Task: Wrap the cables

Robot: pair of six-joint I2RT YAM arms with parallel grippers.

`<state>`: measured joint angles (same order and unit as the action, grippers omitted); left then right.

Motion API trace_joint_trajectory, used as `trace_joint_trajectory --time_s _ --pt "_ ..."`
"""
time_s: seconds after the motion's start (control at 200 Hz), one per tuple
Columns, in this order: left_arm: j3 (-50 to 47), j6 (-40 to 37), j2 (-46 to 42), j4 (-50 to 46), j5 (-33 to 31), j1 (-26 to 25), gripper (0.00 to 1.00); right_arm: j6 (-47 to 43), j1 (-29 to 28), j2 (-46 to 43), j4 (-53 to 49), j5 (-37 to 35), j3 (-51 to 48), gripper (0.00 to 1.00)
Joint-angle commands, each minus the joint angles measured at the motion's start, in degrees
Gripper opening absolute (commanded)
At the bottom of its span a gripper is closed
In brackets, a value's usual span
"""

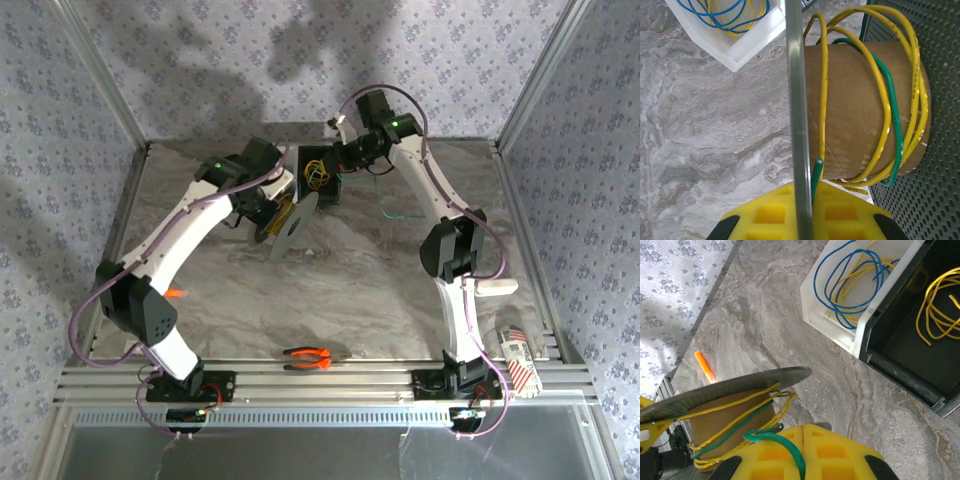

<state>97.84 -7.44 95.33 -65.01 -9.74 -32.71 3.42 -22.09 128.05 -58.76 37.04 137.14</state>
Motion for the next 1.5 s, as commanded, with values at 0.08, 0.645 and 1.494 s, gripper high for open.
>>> trace_joint_trajectory --time_s 0.08,0.645,1.494 --pt "3.71 0.57 4.56 -12.50 -7.14 -0.81 0.00 1.09 -2.01 -5.95 2.18 0.40 5.80 0.00" --pt "23.09 7.54 17.74 -17.86 -10.77 2.20 0.00 -0.61 -15.51 -20.76 7.49 3.36 -7.04 0.00" --pt "26.25 8.28 11.49 -16.55 -14.53 4.60 0.00 6.10 -5.49 -28.62 22.65 2.89 -32.94 0.35"
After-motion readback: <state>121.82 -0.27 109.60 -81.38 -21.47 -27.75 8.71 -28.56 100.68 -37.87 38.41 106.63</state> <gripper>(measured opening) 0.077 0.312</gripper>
